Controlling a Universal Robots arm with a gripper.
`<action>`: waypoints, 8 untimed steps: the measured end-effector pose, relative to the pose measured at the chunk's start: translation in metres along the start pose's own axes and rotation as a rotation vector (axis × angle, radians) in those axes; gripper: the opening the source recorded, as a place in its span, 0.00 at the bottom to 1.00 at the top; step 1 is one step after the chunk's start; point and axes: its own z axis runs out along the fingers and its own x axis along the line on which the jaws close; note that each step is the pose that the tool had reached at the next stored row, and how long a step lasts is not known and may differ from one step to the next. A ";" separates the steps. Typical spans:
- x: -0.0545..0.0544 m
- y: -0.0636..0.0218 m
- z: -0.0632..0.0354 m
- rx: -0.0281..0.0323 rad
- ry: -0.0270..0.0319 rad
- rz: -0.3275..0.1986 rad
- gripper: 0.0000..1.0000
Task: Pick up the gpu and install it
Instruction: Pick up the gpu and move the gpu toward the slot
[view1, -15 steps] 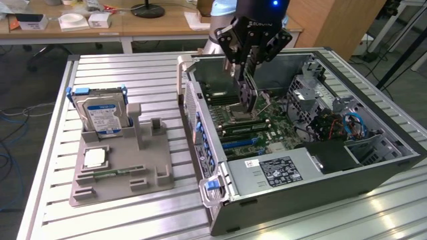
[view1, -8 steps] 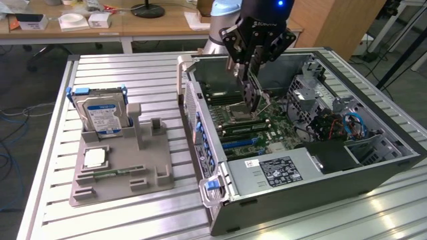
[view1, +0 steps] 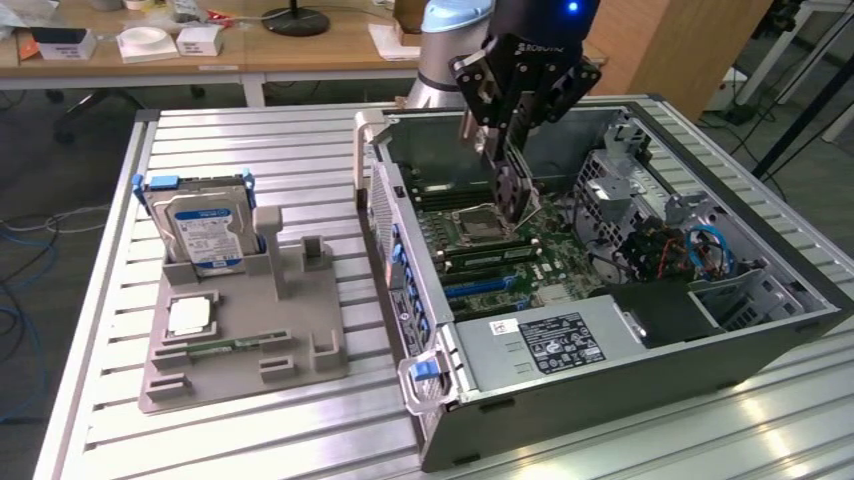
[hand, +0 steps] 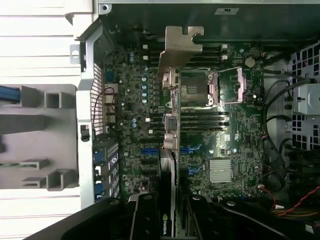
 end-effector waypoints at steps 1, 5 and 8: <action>-0.001 0.0000 0.0000 0.0000 0.0000 0.000 0.26; -0.006 0.0003 0.0002 -0.0001 0.0000 -0.001 0.26; -0.009 0.0004 0.0002 -0.0001 0.0001 -0.001 0.26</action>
